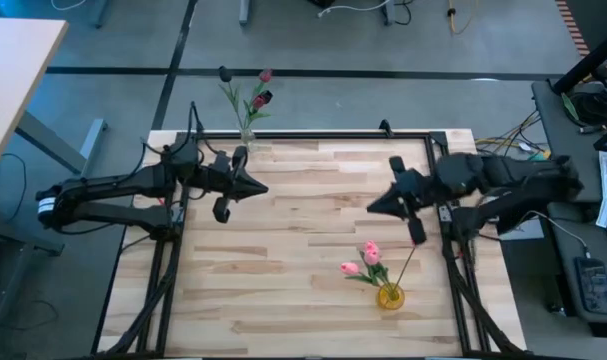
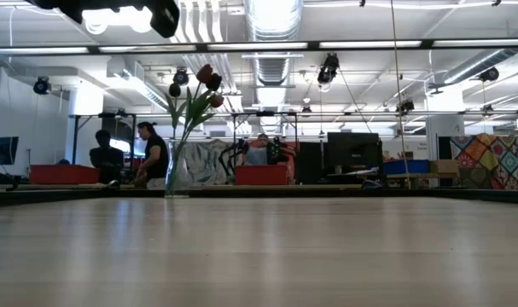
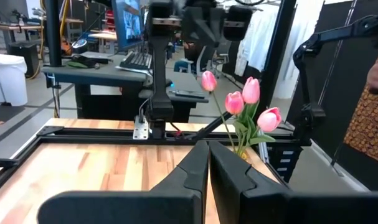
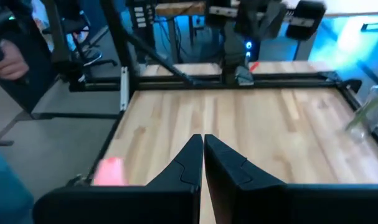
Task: Sort flowers into vase by color
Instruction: Return to Home Position
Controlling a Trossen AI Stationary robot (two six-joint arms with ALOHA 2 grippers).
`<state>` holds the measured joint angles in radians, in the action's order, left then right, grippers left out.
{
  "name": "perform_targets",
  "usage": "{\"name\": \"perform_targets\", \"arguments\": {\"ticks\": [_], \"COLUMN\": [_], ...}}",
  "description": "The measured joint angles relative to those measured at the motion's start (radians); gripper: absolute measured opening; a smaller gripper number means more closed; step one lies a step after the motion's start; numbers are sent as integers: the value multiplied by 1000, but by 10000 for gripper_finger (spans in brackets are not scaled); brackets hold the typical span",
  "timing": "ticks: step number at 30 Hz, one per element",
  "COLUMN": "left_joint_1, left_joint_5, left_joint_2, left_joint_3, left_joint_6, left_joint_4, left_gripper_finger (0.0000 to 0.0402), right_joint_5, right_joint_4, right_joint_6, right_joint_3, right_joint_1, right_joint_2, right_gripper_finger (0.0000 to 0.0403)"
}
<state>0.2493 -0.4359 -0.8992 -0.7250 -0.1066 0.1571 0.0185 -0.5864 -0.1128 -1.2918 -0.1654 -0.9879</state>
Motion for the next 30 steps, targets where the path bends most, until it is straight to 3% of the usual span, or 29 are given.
{"name": "perform_targets", "arguments": {"ticks": [4, 9, 20, 27, 30], "left_joint_1": [-8, -35, -108, -180, -188], "left_joint_5": [6, 90, 358, 529, 554], "left_joint_2": [-40, -59, -24, 96, 161], "left_joint_3": [0, 0, 115, 264, 349], "left_joint_6": [-12, -6, -8, -9, -29], "left_joint_4": [38, 36, 36, 43, 46], "left_gripper_finger": [0, 0, 0, 0, 0], "right_joint_5": [122, 245, 233, 165, 165], "right_joint_4": [132, 272, 594, 756, 852], "right_joint_6": [78, 115, 81, 58, 45], "right_joint_3": [101, 226, 585, 770, 861], "right_joint_1": [152, 293, 379, 381, 382], "right_joint_2": [19, 41, 221, 254, 285], "right_gripper_finger": [8, 8, 8, 8, 8]}}
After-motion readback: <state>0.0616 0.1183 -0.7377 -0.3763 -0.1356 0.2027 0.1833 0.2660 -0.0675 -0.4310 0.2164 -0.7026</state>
